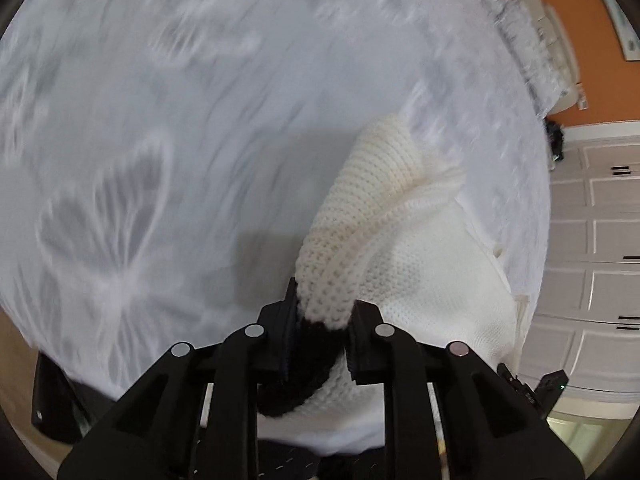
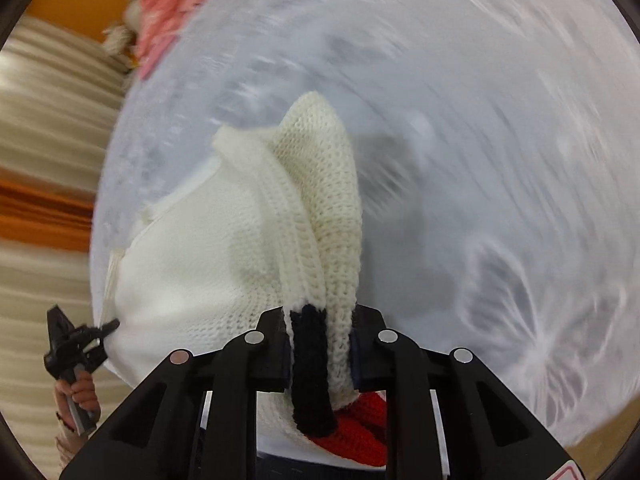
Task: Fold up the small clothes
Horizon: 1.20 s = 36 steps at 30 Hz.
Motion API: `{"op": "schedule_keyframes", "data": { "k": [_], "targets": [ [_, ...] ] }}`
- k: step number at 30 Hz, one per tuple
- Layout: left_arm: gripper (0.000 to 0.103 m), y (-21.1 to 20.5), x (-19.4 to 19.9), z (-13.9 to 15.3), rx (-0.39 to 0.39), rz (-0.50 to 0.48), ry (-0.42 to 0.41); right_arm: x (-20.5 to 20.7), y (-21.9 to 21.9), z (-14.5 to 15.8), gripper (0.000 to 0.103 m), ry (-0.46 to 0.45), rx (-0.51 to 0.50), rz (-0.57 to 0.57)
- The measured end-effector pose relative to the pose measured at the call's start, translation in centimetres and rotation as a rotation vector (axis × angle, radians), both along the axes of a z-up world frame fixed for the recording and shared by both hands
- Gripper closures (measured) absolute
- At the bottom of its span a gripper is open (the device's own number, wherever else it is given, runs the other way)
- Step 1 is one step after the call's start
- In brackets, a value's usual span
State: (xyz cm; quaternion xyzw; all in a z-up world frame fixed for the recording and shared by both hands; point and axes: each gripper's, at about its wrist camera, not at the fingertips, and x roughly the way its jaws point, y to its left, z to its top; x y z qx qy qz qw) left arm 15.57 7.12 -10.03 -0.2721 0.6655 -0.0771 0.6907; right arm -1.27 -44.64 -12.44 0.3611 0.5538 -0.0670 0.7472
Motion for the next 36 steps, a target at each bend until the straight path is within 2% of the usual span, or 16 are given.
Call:
{"op": "schedule_keyframes", "data": {
  "k": [3,5,8,10,15,16,17,18,19,23,27,29,31,33,34,36],
  "targets": [
    [0.076,0.0,-0.8,-2.2,-0.018,0.063,0.002,-0.9,-0.6,-3.1,0.077,-0.004,0.097,-0.057],
    [0.063,-0.1,-0.6,-1.5,-0.041,0.097,-0.002,-0.5,-0.6,-2.1,0.058,0.001,0.079,-0.064],
    [0.044,-0.6,0.6,2.0,0.000,0.045,-0.126,0.5,0.3,2.1,0.048,-0.045,-0.147,0.006],
    [0.019,-1.0,1.7,4.3,0.107,0.031,-0.245,2.1,0.7,4.4,0.041,-0.116,-0.221,0.053],
    [0.019,-5.1,5.7,2.4,0.145,-0.068,-0.243,8.0,2.5,2.1,0.039,-0.118,-0.202,0.159],
    [0.028,-6.1,6.3,1.6,0.131,-0.104,-0.234,9.2,2.8,0.8,0.047,-0.089,-0.211,0.179],
    [0.042,-6.3,6.1,1.3,0.122,-0.137,-0.235,10.1,3.3,-0.2,0.073,-0.066,-0.209,0.192],
    [0.068,-7.6,6.6,0.6,0.160,-0.190,-0.215,10.9,3.4,-0.9,0.087,-0.053,-0.193,0.200],
    [0.079,-8.3,6.8,0.4,0.179,-0.213,-0.218,11.1,3.3,-0.9,0.091,-0.065,-0.177,0.191],
    [0.083,-8.5,7.8,1.6,0.179,-0.182,-0.283,11.3,2.0,2.7,0.092,-0.185,-0.226,0.125],
    [0.074,-8.3,8.6,-0.6,0.204,-0.152,-0.254,12.3,0.9,-2.1,0.092,-0.045,-0.197,0.133],
    [0.067,-8.5,8.4,0.2,0.219,-0.171,-0.273,11.6,0.9,-0.6,0.087,-0.078,-0.185,0.095],
    [0.042,-7.3,7.4,1.9,0.242,-0.140,-0.288,10.2,1.5,1.7,0.084,-0.122,-0.224,0.081],
    [0.025,-5.5,5.9,3.4,0.241,-0.093,-0.327,7.3,2.3,3.7,0.073,-0.145,-0.273,0.073],
    [0.017,-4.9,5.1,3.6,0.231,-0.076,-0.326,6.1,2.3,3.9,0.053,-0.138,-0.272,0.061],
    [0.015,-2.4,2.7,3.2,0.136,-0.029,-0.283,2.9,2.1,3.6,0.037,-0.123,-0.253,0.025]
  ]
}}
